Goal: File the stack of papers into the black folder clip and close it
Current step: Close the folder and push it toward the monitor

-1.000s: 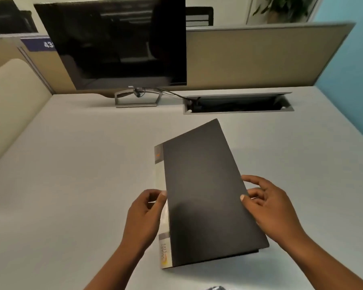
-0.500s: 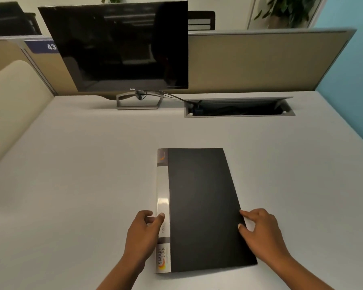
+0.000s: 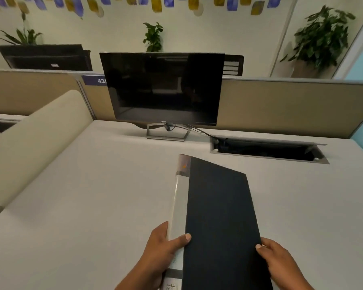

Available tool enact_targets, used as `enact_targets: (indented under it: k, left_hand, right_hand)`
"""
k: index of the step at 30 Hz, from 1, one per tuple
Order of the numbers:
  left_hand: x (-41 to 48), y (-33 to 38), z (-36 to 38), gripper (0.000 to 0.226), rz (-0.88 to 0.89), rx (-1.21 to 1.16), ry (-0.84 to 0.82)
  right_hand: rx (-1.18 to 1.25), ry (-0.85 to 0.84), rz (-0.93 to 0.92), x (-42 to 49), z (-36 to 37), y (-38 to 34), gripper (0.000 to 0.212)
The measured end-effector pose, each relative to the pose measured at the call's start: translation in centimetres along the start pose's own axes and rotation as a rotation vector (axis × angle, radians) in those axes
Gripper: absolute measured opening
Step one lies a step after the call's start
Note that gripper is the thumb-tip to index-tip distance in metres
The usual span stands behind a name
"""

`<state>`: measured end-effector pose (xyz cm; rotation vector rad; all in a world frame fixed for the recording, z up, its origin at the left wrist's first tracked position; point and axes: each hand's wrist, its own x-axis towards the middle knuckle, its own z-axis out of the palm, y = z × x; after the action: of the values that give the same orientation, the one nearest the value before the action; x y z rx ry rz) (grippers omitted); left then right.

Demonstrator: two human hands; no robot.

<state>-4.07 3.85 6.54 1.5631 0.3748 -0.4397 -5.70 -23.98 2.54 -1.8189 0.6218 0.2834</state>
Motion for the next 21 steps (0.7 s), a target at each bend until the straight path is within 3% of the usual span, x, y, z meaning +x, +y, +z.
enact_targets:
  k: [3, 5, 13, 21]
  left_hand:
    - [1.4, 1.8, -1.5, 0.055, 0.054, -0.015, 0.000]
    - [3.0, 3.2, -2.8, 0.061, 0.077, 0.028, 0.087]
    - [12.0, 7.2, -8.2, 0.056, 0.180, 0.303, 0.406]
    - [18.4, 5.6, -10.6, 0.074, 0.141, 0.453, 0.465]
  right_hand:
    - [0.308, -0.103, 0.041, 1.1, 0.6, -3.8, 0.022]
    - [0.340, -0.156, 0.000, 2.2, 1.2, -6.3, 0.023]
    - [0.085, -0.164, -0.116, 10.8, 6.9, -13.1, 0.014]
    - [-0.108, -0.055, -0.100, 17.2, 12.8, -12.8, 0.033]
